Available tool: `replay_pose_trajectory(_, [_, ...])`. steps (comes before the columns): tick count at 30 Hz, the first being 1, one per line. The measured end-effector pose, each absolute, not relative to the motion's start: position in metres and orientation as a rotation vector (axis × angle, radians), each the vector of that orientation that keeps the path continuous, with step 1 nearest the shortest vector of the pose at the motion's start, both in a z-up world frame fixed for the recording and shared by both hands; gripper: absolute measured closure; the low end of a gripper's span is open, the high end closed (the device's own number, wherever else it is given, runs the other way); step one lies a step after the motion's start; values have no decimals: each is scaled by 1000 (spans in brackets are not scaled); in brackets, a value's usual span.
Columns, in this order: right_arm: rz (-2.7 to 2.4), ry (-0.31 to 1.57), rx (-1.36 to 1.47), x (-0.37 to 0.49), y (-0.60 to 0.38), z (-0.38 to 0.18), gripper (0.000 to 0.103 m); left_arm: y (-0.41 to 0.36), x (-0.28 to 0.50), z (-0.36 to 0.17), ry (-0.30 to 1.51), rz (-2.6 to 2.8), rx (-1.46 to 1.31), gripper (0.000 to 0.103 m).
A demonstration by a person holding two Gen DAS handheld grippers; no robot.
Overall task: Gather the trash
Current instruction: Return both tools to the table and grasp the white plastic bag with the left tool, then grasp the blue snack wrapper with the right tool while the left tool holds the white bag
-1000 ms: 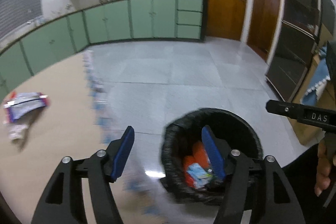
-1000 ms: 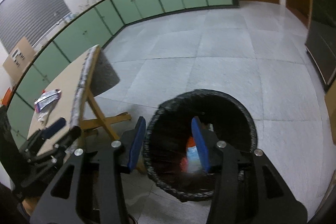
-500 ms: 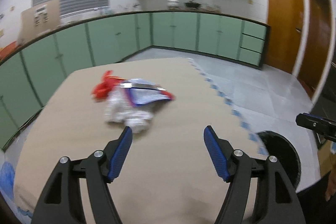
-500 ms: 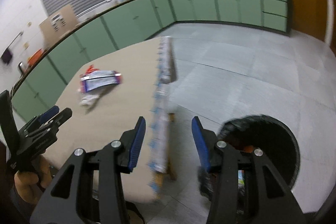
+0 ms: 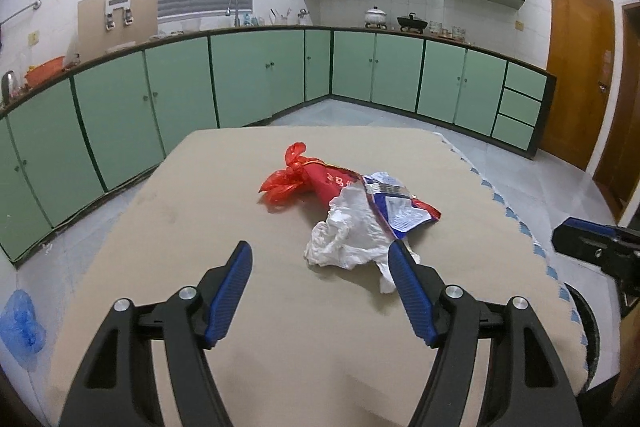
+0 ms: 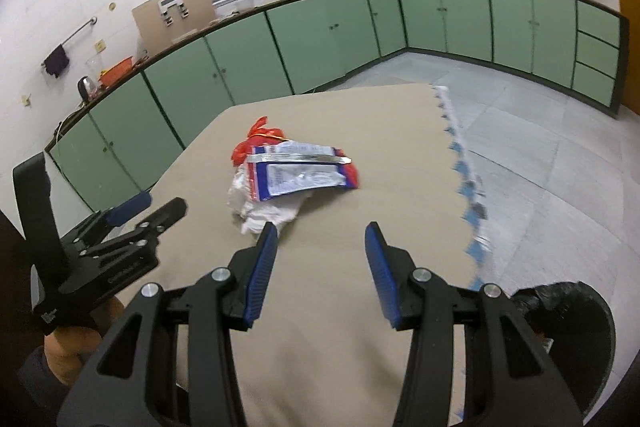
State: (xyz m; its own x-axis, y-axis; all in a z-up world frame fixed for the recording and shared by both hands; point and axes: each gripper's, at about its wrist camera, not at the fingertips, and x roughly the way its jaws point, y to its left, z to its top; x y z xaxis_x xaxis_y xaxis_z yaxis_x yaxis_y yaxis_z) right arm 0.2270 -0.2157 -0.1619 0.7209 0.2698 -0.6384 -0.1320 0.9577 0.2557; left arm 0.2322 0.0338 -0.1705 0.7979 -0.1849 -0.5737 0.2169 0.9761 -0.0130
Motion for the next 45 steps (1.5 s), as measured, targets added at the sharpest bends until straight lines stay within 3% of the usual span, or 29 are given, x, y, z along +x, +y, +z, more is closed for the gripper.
replay_pose_trajectory(18, [208, 767, 194, 278, -205, -186, 57, 14, 307, -224, 793, -305, 127, 34])
replay_pose_trajectory(19, [207, 769, 193, 279, -205, -186, 57, 13, 308, -225, 797, -311, 128, 38])
replay_pose_trajectory(20, [207, 770, 192, 280, -205, -187, 57, 12, 309, -226, 798, -319, 127, 55])
replay_pose_trajectory(23, [208, 774, 190, 282, -204, -188, 57, 12, 310, -229, 808, -343, 114, 86])
replay_pose_trajectory(25, [216, 776, 189, 284, -202, -190, 57, 14, 308, -227, 796, -358, 96, 92])
replay_pose_trajectory(45, [283, 799, 144, 307, -150, -195, 57, 61, 290, -207, 739, -301, 17, 96])
